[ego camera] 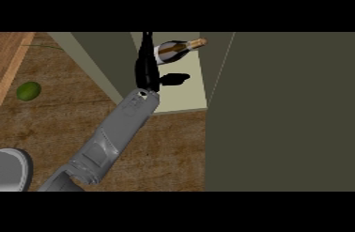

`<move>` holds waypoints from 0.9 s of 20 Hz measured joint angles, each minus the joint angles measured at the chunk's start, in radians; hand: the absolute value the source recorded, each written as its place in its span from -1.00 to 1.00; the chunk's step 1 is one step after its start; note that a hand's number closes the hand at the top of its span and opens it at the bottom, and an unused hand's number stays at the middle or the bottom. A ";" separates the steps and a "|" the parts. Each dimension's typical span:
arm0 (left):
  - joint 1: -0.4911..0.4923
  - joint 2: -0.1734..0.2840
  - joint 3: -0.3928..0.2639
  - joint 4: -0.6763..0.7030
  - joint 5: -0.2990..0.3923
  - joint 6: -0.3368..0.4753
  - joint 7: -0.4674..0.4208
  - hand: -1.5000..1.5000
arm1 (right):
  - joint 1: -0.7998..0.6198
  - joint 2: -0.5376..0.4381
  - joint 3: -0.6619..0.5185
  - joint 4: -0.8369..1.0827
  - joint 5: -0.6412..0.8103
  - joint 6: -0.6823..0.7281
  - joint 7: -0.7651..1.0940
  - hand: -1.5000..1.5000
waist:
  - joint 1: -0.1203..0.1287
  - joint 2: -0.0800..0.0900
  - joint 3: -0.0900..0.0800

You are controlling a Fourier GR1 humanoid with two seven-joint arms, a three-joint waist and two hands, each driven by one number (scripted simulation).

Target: Pick up the wine, place it into the cabinet and close the cabinet

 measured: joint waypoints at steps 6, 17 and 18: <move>0.036 0.000 0.051 -0.095 0.088 0.001 -0.095 -1.00 | 0.012 0.004 0.011 -0.004 -0.002 -0.021 0.003 -1.00 | 0.024 -0.009 0.001; 0.172 -0.001 0.002 -0.332 0.246 -0.067 -0.208 -1.00 | 0.013 0.004 0.026 -0.012 -0.002 -0.060 0.016 -1.00 | 0.064 -0.022 0.002; 0.180 0.000 -0.009 -0.352 0.252 -0.064 -0.206 -1.00 | 0.023 0.007 0.035 -0.015 -0.002 -0.063 0.015 -1.00 | 0.064 -0.023 0.002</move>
